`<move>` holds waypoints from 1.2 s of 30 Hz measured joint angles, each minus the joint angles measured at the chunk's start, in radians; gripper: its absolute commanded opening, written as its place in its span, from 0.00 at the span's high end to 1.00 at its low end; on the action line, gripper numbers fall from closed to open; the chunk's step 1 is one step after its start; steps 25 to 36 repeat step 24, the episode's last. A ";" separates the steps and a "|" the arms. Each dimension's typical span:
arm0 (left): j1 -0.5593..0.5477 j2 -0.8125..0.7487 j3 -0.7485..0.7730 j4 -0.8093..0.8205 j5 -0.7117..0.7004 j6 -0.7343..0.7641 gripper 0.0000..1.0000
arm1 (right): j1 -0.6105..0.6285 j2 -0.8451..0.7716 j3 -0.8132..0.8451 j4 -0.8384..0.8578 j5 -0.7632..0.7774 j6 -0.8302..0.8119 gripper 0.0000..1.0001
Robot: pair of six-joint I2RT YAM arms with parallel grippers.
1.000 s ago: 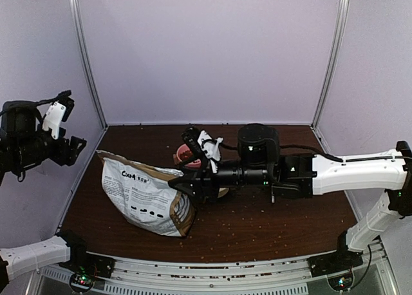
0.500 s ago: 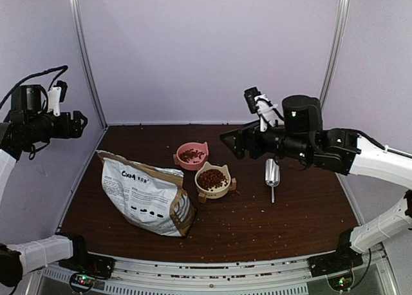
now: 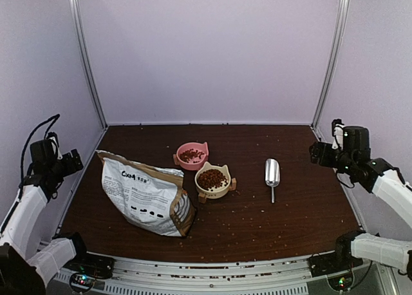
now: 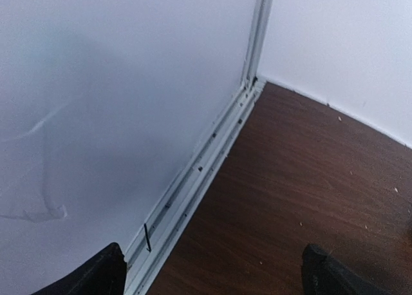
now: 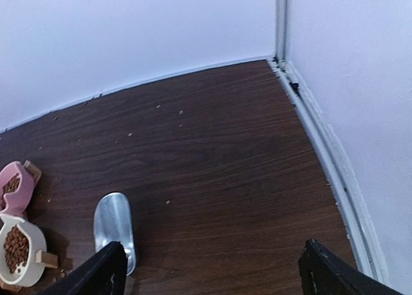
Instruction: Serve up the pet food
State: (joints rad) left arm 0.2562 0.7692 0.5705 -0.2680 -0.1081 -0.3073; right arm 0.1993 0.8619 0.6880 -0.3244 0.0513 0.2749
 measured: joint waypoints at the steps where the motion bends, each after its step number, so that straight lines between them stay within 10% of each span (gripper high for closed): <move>1: 0.000 -0.040 -0.050 0.055 -0.031 -0.006 0.02 | -0.042 -0.037 -0.041 0.024 -0.003 -0.008 0.06; 10: -0.035 -0.018 -0.347 0.475 -0.091 0.032 0.02 | -0.132 -0.187 -0.383 0.452 0.027 -0.076 0.04; 20: -0.208 0.365 -0.262 0.710 -0.087 0.180 0.02 | -0.134 0.104 -0.485 0.960 0.055 -0.127 0.06; 36: -0.208 0.371 -0.247 0.755 -0.087 0.200 0.02 | -0.134 0.137 -0.485 1.035 0.055 -0.139 0.05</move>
